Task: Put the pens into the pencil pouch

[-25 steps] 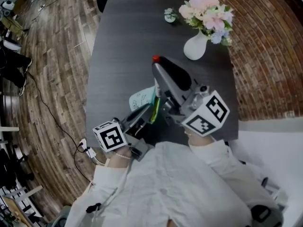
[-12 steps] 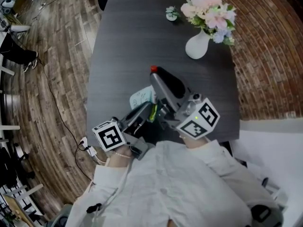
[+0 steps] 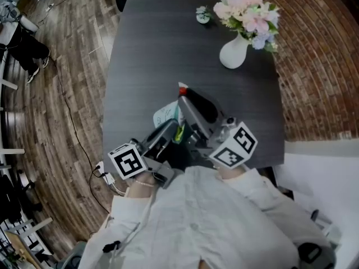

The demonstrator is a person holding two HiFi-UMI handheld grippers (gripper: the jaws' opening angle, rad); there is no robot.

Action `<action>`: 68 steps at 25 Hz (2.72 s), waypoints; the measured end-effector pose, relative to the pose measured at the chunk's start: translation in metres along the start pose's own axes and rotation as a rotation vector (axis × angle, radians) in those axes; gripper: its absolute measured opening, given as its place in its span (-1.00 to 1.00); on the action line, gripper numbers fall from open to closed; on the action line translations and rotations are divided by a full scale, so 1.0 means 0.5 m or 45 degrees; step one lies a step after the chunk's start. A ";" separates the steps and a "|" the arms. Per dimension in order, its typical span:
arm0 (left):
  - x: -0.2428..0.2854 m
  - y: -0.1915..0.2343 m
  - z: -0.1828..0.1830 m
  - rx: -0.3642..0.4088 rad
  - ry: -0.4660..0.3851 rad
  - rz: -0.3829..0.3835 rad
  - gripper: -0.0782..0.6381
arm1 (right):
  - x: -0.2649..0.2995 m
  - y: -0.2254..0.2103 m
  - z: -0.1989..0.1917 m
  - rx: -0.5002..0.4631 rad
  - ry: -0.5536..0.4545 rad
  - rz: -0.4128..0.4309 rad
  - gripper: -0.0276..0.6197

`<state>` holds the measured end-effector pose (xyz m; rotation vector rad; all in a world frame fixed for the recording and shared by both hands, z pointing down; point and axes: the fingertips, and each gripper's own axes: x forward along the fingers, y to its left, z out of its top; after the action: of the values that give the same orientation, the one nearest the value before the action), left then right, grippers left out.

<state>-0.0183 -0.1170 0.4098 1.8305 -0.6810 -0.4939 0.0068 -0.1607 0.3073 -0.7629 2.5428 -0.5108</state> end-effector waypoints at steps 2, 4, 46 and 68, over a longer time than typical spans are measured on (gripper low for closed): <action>-0.002 -0.001 0.003 0.000 -0.008 -0.001 -0.67 | -0.006 0.006 -0.004 -0.004 0.016 0.016 -0.73; -0.005 -0.004 0.008 0.000 -0.023 -0.008 -0.67 | -0.011 0.016 -0.014 -0.035 0.052 0.038 -0.73; -0.057 -0.009 0.095 0.531 0.029 0.195 -0.67 | -0.075 0.023 -0.082 -0.108 0.305 0.053 -0.73; 0.002 0.094 -0.036 0.763 0.410 0.262 -0.67 | -0.150 -0.019 -0.095 -0.261 0.785 -0.010 -0.86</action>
<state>-0.0167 -0.1176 0.4601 2.2911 -0.8375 0.1676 0.0435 -0.1136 0.3736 -0.7751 3.2037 -0.5599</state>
